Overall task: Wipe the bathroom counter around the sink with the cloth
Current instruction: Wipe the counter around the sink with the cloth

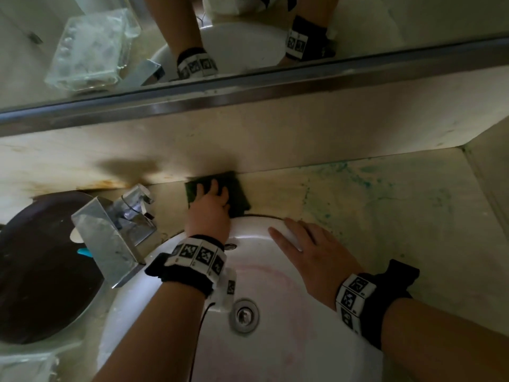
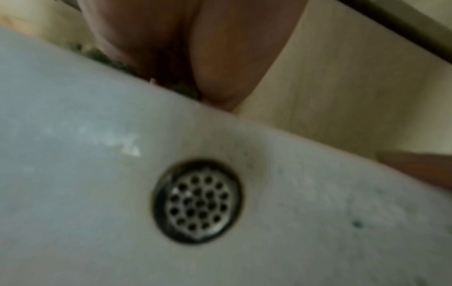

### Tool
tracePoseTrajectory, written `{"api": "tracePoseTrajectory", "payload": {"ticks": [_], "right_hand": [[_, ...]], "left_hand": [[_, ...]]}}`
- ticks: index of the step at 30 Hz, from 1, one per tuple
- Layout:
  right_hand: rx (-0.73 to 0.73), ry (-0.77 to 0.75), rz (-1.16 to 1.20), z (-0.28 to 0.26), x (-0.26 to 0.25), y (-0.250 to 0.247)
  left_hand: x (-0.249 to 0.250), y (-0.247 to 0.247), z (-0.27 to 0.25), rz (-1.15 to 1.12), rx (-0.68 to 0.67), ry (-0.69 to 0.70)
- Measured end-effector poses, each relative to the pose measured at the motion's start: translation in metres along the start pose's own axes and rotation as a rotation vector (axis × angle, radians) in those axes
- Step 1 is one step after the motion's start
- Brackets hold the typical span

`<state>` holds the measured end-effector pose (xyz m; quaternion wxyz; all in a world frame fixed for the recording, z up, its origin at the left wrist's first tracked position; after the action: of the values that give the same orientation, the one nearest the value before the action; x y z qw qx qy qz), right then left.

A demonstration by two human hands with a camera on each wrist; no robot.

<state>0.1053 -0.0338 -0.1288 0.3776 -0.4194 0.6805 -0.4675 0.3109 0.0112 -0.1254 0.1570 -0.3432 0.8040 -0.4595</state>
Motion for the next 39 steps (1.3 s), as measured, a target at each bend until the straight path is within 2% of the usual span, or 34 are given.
{"api": "tracePoseTrajectory", "payload": {"ticks": [2,6,8,10,12,18,20,23,25,28,32,37,39], "right_hand": [[-0.001,-0.004,0.002,0.000,0.000,0.000],[0.020,-0.023,-0.023,0.000,0.000,-0.002],[0.014,-0.026,-0.025,0.000,0.000,-0.001],[0.007,-0.025,-0.031,0.001,-0.001,-0.001],[-0.006,-0.008,-0.030,0.000,-0.001,-0.001],[-0.017,-0.005,-0.017,0.000,0.000,0.000],[-0.020,-0.009,-0.010,0.001,0.001,0.001],[-0.023,-0.013,-0.013,0.001,0.001,0.002],[-0.031,-0.001,-0.010,0.000,0.001,0.003],[-0.015,0.004,-0.019,0.001,0.002,0.002],[0.014,0.010,-0.046,0.000,0.002,0.000],[-0.007,0.020,-0.023,0.001,0.002,0.005],[-0.011,0.021,-0.022,0.001,0.002,0.004]], "left_hand": [[0.023,0.003,-0.001,0.016,-0.008,0.062],[0.093,0.013,-0.007,0.075,-0.043,0.276],[0.103,0.015,-0.002,0.063,-0.030,0.317],[0.090,0.013,0.006,0.025,-0.031,0.302],[0.066,0.007,0.013,-0.035,-0.027,0.231],[0.030,0.005,0.005,-0.020,0.015,0.121],[0.045,0.009,0.003,0.041,0.011,0.199],[0.107,0.023,-0.004,0.192,-0.054,0.448],[0.127,0.023,-0.002,0.139,-0.092,0.465],[0.112,0.018,0.003,0.063,-0.044,0.404],[0.054,0.011,0.002,-0.060,-0.002,0.219],[-0.031,0.010,-0.013,-0.150,0.030,-0.142],[-0.050,0.011,-0.019,-0.143,0.009,-0.242]]}}
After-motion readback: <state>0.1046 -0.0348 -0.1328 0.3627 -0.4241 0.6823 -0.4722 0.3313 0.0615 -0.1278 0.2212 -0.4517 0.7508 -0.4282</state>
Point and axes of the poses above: each hand's wrist, its own z-axis towards the middle knuckle, its own y-axis out of the palm, x = y × z, the point moved 7 cm from there along z, towards the middle knuckle, and after that the axes turned 8 degrees about -x, right-handed, at the moved point
